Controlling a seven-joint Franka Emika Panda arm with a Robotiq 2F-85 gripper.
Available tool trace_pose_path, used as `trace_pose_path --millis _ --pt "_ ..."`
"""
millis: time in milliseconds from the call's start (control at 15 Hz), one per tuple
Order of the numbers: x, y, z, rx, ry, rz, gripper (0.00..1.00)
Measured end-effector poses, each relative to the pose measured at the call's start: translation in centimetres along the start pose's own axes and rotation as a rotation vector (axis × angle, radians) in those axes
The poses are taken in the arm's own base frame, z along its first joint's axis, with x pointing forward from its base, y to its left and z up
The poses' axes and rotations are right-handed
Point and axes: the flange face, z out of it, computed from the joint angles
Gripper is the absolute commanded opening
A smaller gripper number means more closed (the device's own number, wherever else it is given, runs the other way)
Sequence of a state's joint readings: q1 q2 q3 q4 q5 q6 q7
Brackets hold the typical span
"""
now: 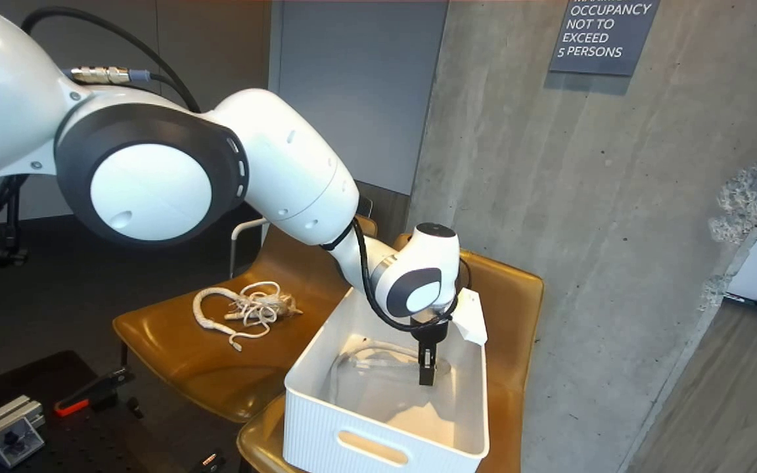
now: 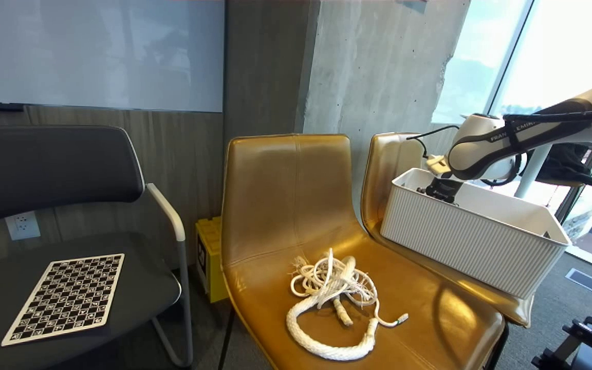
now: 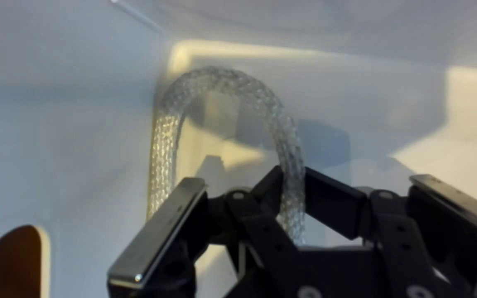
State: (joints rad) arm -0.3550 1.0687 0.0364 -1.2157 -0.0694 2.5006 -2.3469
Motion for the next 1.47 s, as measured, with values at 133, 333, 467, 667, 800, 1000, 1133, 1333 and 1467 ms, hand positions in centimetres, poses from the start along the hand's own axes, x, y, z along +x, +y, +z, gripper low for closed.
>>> trace_pose_path --millis 133,333,467,667,800,1000,1133,1333,1467 --pt "0.0 1.1 -1.3 0.0 -0.026 -0.005 0.03" --pt "-0.8 2.0 -3.8 0.009 -0.087 -0.028 0.03" --pt "-1.8 2.2 -5.9 0.017 -0.136 -0.037 0.03" --pt "-2.8 3.0 -10.2 0.01 -0.205 -0.027 0.03" --pt "-2.0 4.5 -13.9 -0.01 -0.247 -0.002 0.03" --pt "1.7 7.7 -19.3 -0.052 -0.291 0.04 0.03" --pt "5.4 10.0 -22.2 -0.08 -0.31 0.069 0.03" --pt "12.0 12.8 -25.4 -0.113 -0.334 0.096 0.03" --pt "17.0 14.2 -26.9 -0.134 -0.347 0.107 0.03"
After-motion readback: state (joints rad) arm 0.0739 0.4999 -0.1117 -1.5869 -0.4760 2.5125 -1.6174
